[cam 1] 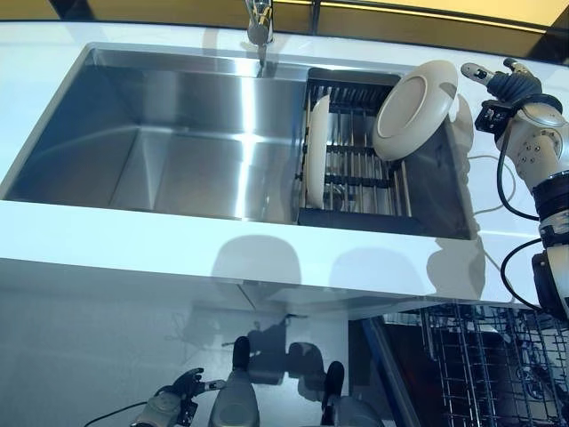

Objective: Take plates into dishwasher

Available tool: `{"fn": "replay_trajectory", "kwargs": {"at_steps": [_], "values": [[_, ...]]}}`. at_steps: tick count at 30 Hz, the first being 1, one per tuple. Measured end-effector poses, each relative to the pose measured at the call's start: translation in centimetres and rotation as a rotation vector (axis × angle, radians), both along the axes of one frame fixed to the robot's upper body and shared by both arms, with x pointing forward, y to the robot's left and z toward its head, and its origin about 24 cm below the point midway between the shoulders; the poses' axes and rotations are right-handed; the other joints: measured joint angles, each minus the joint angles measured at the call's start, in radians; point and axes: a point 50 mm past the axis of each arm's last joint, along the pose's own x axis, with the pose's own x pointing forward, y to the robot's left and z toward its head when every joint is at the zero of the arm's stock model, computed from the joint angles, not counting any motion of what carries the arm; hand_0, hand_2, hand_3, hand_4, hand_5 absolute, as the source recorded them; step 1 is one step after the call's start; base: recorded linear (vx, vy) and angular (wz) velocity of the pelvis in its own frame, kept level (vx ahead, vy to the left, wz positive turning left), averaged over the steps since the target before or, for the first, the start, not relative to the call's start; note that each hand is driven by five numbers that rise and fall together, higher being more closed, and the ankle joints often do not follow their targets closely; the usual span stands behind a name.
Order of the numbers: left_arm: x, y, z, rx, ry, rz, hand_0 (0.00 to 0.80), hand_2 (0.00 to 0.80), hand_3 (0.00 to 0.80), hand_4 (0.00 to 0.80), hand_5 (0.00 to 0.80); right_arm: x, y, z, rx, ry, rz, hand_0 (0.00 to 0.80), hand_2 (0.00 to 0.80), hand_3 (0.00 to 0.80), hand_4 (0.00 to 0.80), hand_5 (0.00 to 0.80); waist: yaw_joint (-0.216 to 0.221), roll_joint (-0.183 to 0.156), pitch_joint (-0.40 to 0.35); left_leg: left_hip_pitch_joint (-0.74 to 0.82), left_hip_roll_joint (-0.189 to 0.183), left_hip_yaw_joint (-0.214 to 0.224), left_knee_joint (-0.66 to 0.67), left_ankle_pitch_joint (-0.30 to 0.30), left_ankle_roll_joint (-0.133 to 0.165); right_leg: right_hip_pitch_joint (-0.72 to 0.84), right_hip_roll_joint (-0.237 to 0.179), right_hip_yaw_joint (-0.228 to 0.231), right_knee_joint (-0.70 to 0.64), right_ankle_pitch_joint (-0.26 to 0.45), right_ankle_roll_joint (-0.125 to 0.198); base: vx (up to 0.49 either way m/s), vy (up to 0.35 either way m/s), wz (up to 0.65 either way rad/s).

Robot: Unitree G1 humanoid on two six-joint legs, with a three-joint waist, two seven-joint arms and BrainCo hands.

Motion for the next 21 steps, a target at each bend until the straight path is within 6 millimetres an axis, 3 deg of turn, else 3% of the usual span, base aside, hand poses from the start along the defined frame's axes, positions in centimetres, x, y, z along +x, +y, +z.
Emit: {"fn": "replay_trajectory", "kwargs": {"at_steps": [21], "values": [[0.23, -0.01, 0.11, 0.005, -0.022, 0.001, 0.0, 0.0, 0.0, 0.0, 0.0, 0.02, 0.31, 0.64, 0.025, -0.021, 0.015, 0.0, 0.0, 0.0, 0.0, 0.0, 0.022, 0.005, 0.01, -0.004, 0.0, 0.001, 0.0, 0.0, 0.0, -0.006, 0.0, 0.001, 0.0, 0.0, 0.0, 0.0, 0.0, 0.0]]}}
